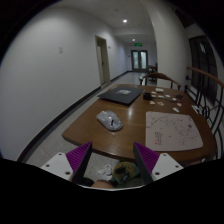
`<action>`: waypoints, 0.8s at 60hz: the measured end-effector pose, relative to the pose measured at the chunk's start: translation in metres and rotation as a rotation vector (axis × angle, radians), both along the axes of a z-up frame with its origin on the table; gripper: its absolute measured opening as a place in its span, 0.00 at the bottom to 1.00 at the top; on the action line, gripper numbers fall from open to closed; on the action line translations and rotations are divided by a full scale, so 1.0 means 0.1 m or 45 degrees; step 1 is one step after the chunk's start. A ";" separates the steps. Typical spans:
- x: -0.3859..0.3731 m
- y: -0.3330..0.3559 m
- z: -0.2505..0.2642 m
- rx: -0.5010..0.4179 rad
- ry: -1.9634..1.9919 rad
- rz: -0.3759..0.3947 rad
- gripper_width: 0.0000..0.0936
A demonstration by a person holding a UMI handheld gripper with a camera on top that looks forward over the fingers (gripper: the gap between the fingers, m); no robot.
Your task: Arrange mouse
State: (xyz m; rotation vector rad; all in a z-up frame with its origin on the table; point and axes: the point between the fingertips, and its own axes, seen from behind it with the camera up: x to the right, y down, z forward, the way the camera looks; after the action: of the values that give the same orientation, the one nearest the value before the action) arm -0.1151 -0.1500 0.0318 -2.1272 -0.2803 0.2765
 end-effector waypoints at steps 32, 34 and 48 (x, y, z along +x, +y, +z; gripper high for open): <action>-0.31 1.20 -0.43 -0.109 -0.149 -0.018 0.90; -0.33 1.26 -0.43 -0.110 -0.147 -0.022 0.90; -0.39 1.56 -0.45 -0.127 -0.140 -0.041 0.50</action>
State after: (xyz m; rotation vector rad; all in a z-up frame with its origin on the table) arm -0.1542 0.0056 -0.0128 -2.2471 -0.3016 0.1579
